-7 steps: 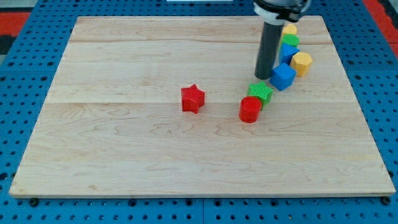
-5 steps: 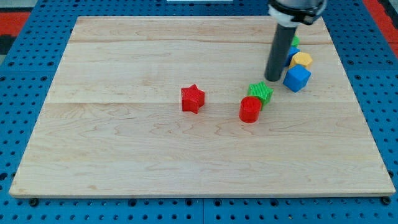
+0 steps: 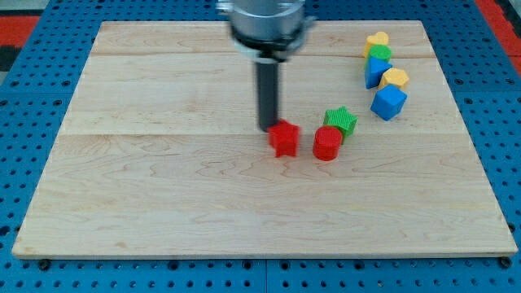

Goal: Push the green star bottom of the blue cube

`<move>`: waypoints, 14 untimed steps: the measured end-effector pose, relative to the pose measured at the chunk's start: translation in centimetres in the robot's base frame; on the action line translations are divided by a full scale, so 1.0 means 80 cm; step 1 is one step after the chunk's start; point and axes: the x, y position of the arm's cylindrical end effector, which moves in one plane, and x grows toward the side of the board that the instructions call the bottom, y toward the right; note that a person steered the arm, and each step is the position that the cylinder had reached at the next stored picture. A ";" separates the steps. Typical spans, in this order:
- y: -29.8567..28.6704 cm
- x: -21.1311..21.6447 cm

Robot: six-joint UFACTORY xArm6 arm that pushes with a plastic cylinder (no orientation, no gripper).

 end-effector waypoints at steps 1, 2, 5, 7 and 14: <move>0.074 0.013; 0.070 0.025; -0.024 0.017; 0.022 -0.011; 0.127 0.037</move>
